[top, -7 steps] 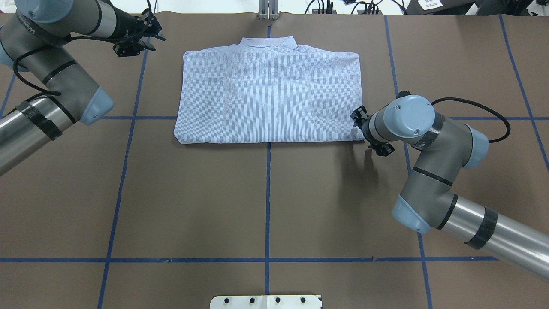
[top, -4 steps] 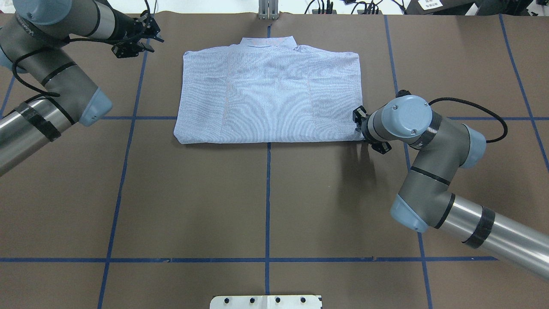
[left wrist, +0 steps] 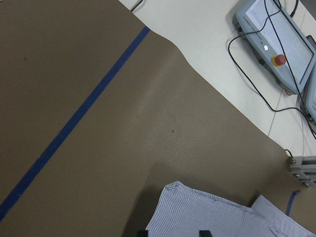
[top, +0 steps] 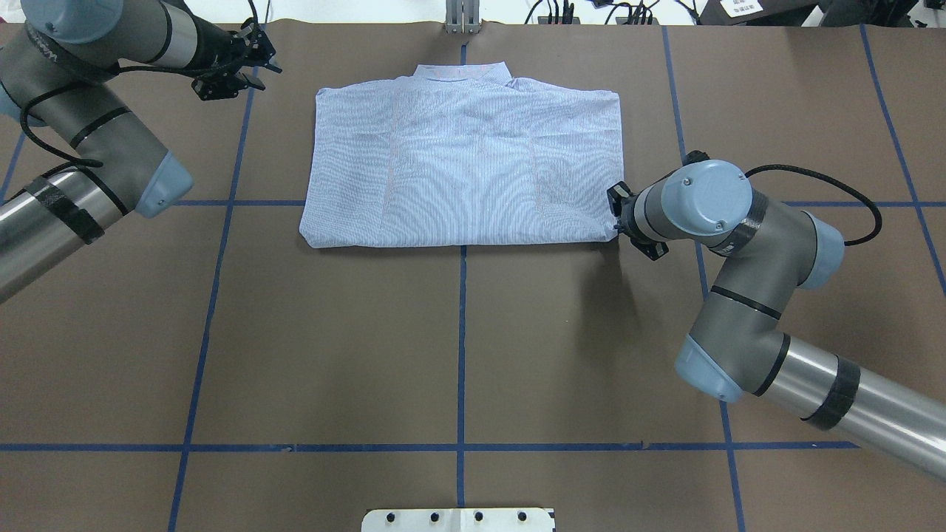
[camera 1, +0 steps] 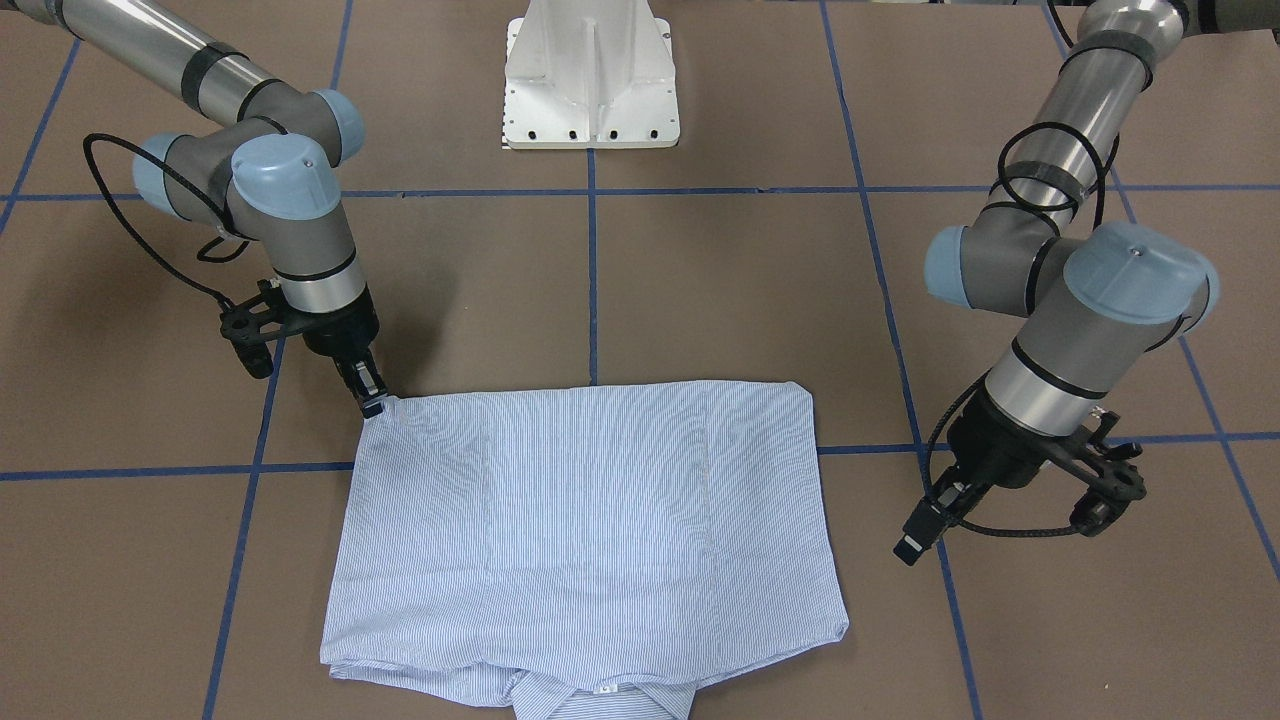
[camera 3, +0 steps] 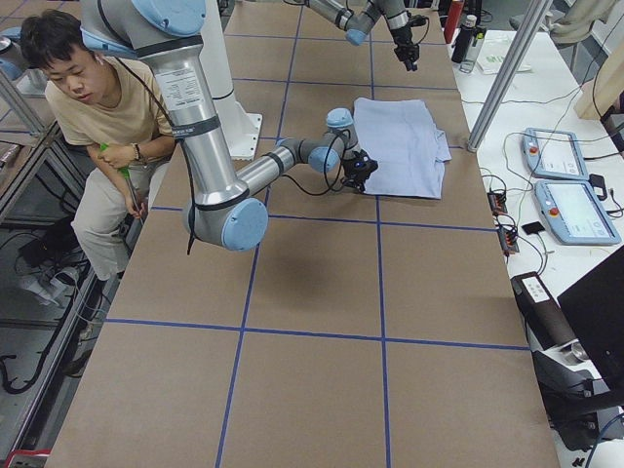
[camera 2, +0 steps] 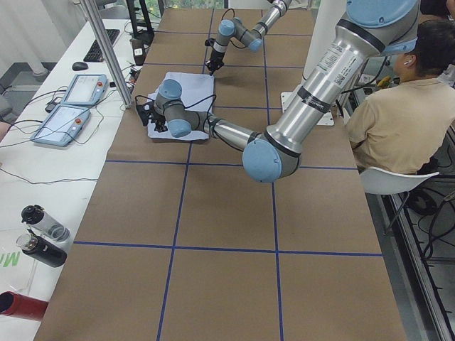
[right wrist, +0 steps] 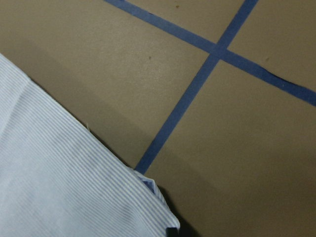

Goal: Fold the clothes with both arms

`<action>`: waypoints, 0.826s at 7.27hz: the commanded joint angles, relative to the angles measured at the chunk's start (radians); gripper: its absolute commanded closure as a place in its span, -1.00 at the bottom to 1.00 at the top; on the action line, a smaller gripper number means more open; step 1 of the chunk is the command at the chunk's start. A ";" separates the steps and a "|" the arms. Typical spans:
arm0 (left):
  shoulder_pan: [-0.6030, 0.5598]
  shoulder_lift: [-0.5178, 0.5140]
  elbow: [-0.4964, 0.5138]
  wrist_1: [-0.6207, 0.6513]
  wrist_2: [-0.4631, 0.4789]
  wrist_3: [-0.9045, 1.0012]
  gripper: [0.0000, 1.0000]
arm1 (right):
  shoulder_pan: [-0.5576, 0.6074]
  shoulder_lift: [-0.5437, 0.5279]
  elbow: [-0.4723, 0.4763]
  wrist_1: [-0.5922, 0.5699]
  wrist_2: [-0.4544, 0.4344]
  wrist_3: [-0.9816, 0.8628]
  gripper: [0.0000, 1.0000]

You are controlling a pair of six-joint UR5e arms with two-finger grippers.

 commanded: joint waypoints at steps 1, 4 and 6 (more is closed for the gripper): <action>0.000 0.014 -0.010 -0.004 -0.001 0.000 0.10 | -0.019 -0.053 0.169 -0.053 0.047 0.001 1.00; 0.003 0.033 -0.038 -0.007 -0.004 0.000 0.10 | -0.230 -0.134 0.515 -0.388 0.055 0.002 1.00; 0.006 0.033 -0.036 -0.007 -0.004 -0.002 0.10 | -0.423 -0.138 0.596 -0.528 0.089 0.013 1.00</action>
